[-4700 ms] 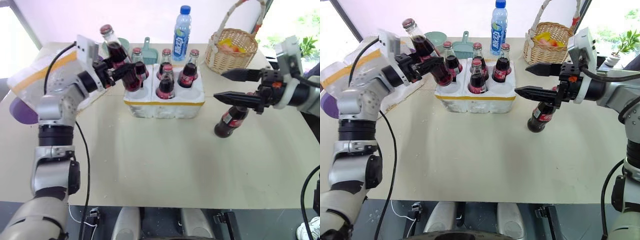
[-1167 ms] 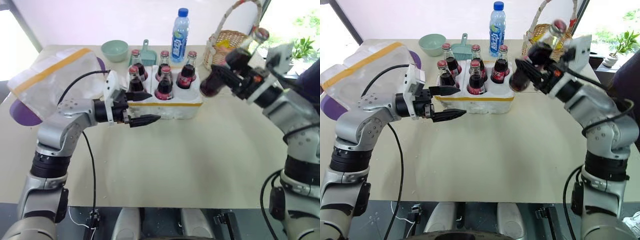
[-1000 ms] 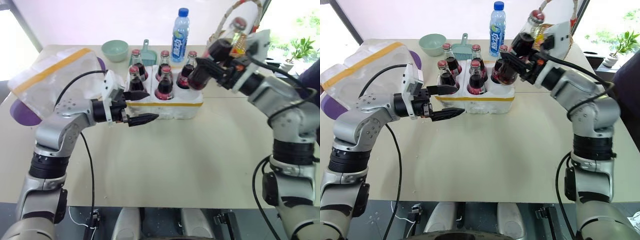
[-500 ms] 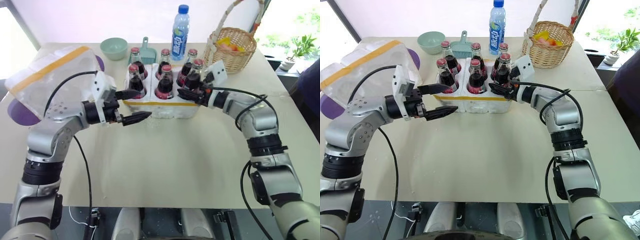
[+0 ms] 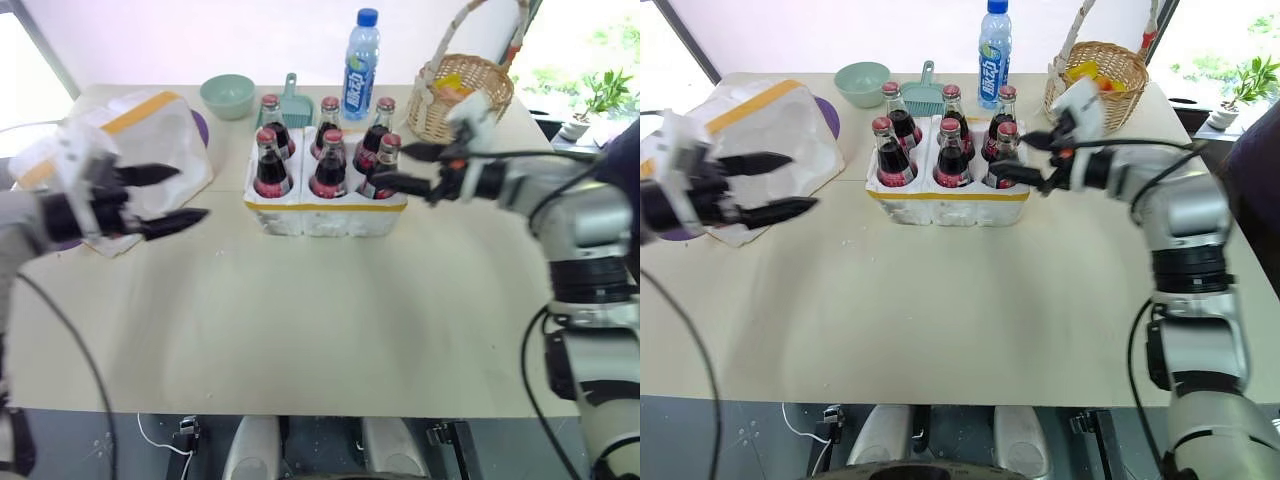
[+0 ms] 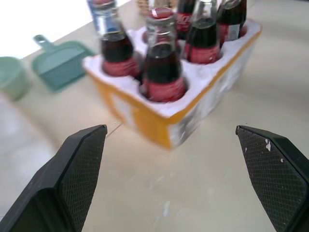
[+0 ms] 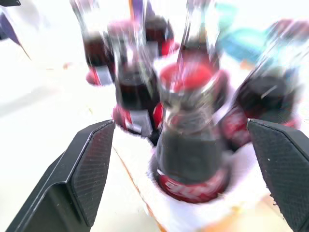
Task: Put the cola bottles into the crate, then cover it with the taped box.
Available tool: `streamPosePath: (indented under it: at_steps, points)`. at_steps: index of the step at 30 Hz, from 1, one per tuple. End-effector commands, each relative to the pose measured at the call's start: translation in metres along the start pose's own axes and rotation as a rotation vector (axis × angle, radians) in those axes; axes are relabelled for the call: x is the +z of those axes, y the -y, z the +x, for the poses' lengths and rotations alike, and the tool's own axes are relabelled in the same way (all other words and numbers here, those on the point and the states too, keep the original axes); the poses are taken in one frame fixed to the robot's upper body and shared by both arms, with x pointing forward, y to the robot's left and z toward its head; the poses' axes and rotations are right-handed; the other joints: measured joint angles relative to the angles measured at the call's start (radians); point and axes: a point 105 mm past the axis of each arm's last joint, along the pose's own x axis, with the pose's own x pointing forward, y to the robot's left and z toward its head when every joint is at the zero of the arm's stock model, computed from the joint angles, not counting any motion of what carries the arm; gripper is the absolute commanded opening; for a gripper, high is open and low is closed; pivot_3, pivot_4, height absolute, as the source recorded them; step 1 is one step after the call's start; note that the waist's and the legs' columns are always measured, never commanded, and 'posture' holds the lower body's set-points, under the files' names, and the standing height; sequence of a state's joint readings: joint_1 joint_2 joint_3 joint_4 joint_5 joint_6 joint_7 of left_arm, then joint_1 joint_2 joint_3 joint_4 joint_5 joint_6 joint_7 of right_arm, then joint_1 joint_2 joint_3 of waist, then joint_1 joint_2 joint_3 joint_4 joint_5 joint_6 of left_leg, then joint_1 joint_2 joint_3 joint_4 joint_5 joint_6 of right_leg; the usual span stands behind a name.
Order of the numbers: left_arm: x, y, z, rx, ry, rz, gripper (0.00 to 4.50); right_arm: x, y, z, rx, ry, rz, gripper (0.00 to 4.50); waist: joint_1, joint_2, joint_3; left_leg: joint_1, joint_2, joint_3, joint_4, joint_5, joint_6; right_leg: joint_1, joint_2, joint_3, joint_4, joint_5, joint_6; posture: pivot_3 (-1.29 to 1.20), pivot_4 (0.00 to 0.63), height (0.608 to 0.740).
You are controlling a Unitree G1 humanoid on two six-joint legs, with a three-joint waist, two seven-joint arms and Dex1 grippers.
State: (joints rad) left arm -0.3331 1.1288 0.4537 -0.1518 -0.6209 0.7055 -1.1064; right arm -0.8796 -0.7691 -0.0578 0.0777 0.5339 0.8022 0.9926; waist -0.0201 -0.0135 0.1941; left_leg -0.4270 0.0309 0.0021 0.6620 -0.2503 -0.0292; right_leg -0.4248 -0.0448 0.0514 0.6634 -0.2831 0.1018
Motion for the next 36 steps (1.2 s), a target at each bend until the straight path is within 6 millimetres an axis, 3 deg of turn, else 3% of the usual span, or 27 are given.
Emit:
streamPosePath:
  at_steps: [1, 6, 8, 12, 16, 22, 31, 36]
  points:
    - [0.004, -0.017, -0.055, 0.085, -0.105, 0.040, 4.50, 0.039, -0.014, -0.037, 0.077, 0.037, -0.075, 4.44, -0.001, 0.000, 0.000, 0.000, 0.000, 0.001, 0.000, 0.000, 0.000, 0.000, 0.000, 0.000, 0.000, 0.000, 0.000, 0.00, 0.150, 0.740]
    - [-0.014, -0.030, -0.112, 0.133, -0.285, -0.029, 4.50, 0.064, -0.041, -0.059, 0.199, 0.049, -0.127, 4.44, -0.007, 0.000, 0.000, 0.002, 0.002, 0.003, -0.001, 0.000, 0.000, -0.001, 0.000, 0.000, 0.000, -0.003, -0.005, 0.00, 0.150, 0.740]
    - [-0.033, -0.047, -0.132, 0.203, -0.382, -0.049, 4.50, 0.082, -0.061, -0.065, 0.297, 0.119, -0.119, 4.44, -0.016, 0.000, 0.000, 0.002, 0.002, 0.003, -0.001, 0.000, 0.000, -0.001, 0.000, 0.000, 0.001, -0.003, -0.005, 0.00, 0.150, 0.740]
    - [-0.056, -0.068, -0.150, 0.270, -0.498, -0.049, 4.50, 0.102, -0.085, -0.072, 0.410, 0.203, -0.118, 4.44, -0.021, 0.000, 0.000, 0.002, 0.003, 0.004, -0.001, 0.000, 0.000, -0.002, 0.000, 0.000, 0.001, -0.003, -0.006, 0.00, 0.150, 0.740]
    - [-0.076, -0.090, -0.142, 0.336, -0.527, -0.039, 4.50, 0.101, -0.092, -0.066, 0.420, 0.200, -0.136, 4.44, -0.018, -0.002, -0.001, 0.001, 0.002, 0.004, -0.001, 0.000, 0.000, -0.002, -0.001, 0.000, 0.001, -0.002, -0.004, 0.00, 0.150, 0.740]
    - [-0.096, -0.115, -0.103, 0.376, -0.547, -0.038, 4.50, 0.092, -0.094, -0.062, 0.394, 0.171, -0.141, 4.44, -0.008, -0.003, -0.001, 0.000, 0.001, 0.004, 0.000, 0.000, 0.000, -0.002, 0.000, 0.000, 0.002, -0.001, -0.001, 0.00, 0.150, 0.740]
    - [-0.109, -0.123, -0.065, 0.376, -0.563, -0.051, 4.50, 0.087, -0.095, -0.069, 0.333, 0.145, -0.140, 4.44, -0.010, -0.004, -0.001, -0.001, 0.001, 0.004, 0.001, 0.000, 0.001, -0.003, 0.000, 0.000, 0.003, 0.000, -0.001, 0.00, 0.150, 0.740]
    - [-0.114, -0.122, -0.054, 0.371, -0.562, -0.074, 4.50, 0.082, -0.099, -0.073, 0.319, 0.104, -0.156, 4.44, -0.009, -0.004, -0.001, -0.001, 0.001, 0.004, 0.001, 0.000, 0.001, -0.003, 0.000, 0.000, 0.004, 0.000, -0.001, 0.00, 0.150, 0.740]
